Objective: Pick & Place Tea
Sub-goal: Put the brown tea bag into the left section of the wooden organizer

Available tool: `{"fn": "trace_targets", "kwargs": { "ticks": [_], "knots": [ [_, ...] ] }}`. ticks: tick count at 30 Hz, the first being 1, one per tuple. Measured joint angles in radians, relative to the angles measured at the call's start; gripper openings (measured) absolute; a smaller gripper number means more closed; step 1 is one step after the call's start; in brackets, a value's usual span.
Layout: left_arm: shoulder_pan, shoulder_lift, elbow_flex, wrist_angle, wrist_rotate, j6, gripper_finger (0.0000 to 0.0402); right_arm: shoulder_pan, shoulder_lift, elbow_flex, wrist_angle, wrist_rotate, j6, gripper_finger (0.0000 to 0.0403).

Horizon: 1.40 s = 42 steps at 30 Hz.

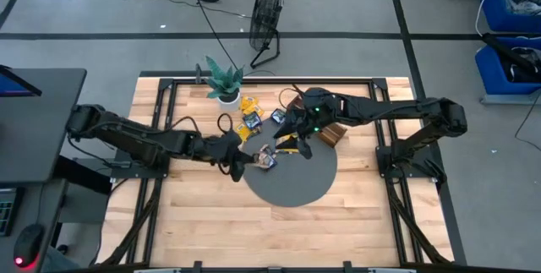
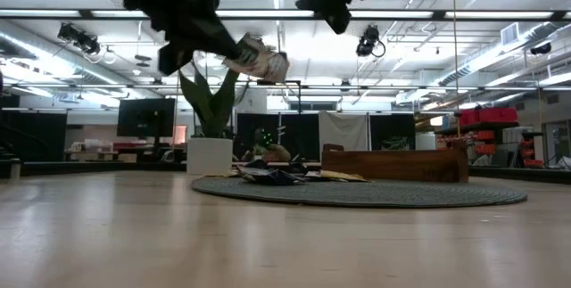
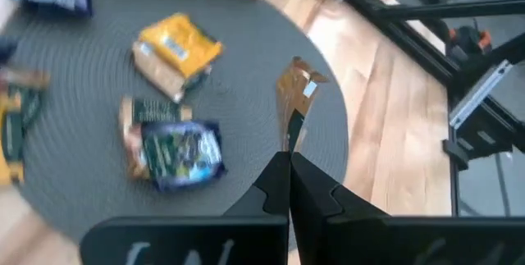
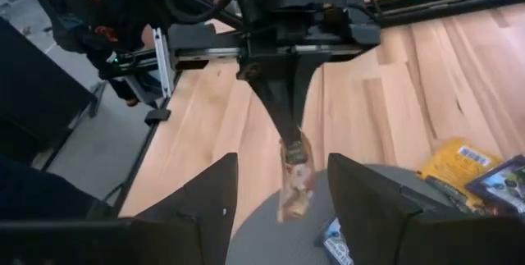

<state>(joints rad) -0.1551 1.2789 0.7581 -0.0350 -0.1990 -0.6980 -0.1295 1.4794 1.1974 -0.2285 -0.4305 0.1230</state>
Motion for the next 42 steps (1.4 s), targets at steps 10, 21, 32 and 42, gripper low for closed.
{"fn": "trace_targets", "kwargs": {
  "ticks": [10, 21, 32, 42],
  "knots": [
    [0.084, 0.003, 0.19, -0.334, 0.067, 0.337, 0.0001, -0.012, 0.202, 0.364, -0.408, 0.005, -0.173, 0.0189],
    [0.109, 0.003, 0.327, -0.474, 0.066, 0.524, 0.0001, -0.013, 0.31, 0.538, -0.494, 0.03, -0.156, 0.0156],
    [0.113, 0.003, 0.341, -0.491, 0.066, 0.553, 0.0001, 0.012, 0.318, 0.539, -0.488, 0.029, -0.111, 0.0173],
    [0.113, 0.003, 0.34, -0.474, 0.066, 0.565, 0.0001, 0.013, 0.318, 0.539, -0.508, 0.069, -0.078, 0.0178]
  ]
}}
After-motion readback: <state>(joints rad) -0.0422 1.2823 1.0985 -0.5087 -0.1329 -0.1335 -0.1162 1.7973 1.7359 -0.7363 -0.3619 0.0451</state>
